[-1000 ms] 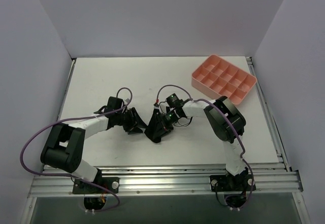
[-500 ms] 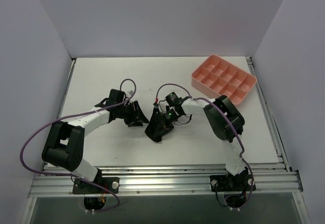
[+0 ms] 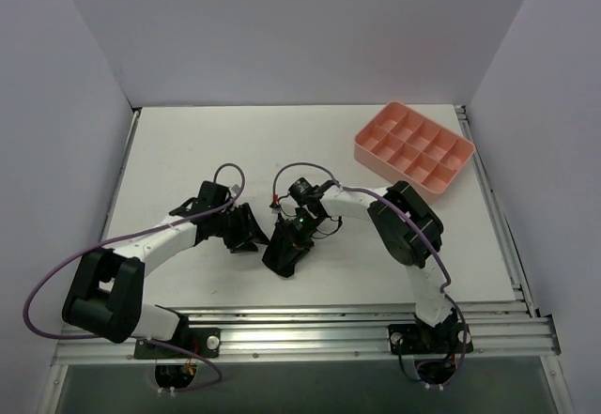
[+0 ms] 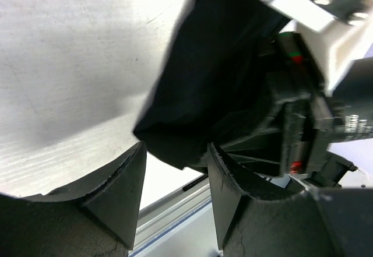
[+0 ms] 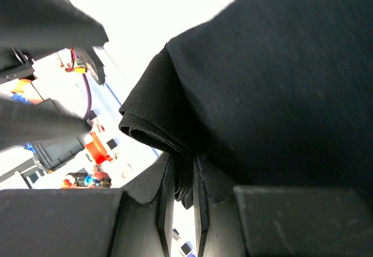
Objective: Roll the underwear
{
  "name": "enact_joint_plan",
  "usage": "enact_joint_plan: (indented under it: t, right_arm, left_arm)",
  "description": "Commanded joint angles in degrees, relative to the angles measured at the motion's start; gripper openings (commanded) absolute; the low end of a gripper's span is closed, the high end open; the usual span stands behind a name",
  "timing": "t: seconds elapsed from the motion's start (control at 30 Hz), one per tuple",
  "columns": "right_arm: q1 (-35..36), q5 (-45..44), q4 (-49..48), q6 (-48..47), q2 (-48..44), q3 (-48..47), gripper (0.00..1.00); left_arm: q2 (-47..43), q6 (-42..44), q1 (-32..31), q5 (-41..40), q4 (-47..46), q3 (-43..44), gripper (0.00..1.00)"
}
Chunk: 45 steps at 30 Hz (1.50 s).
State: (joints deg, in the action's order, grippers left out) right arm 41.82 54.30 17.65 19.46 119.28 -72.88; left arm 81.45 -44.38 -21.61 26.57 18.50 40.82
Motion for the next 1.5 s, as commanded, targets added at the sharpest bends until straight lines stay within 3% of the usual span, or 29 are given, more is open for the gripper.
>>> enact_joint_plan:
  t: [0.0,0.27,0.73,1.1,1.33,1.47]
  right_arm:
    - [0.0,-4.4,6.7,-2.3,3.8,-4.5,0.0]
    - [-1.2,-1.9,8.6,-5.2,9.9,-7.4,0.0]
    - [-2.4,1.4,7.3,-5.1,11.0,-7.8,0.0]
    - [-3.1,4.3,6.9,-4.3,11.3,-7.5,0.0]
    - [-3.1,3.6,4.5,-1.8,8.6,-3.2,0.0]
    - [-3.1,2.2,3.0,-0.6,6.3,0.7,0.0]
  left_arm:
    - [-3.2,-1.2,-0.1,-2.5,-0.8,0.1,0.54]
    - [-5.9,-0.1,-0.1,-2.6,-1.7,-1.5,0.54]
    - [-7.4,0.9,-0.2,0.0,-9.6,-5.7,0.53]
    - [-8.1,9.9,-0.3,4.5,-15.7,-5.8,0.48]
    - [-8.9,11.9,-0.5,4.2,-15.1,-6.4,0.48]
    - [-10.1,8.1,-1.6,2.7,-17.5,-9.5,0.49]
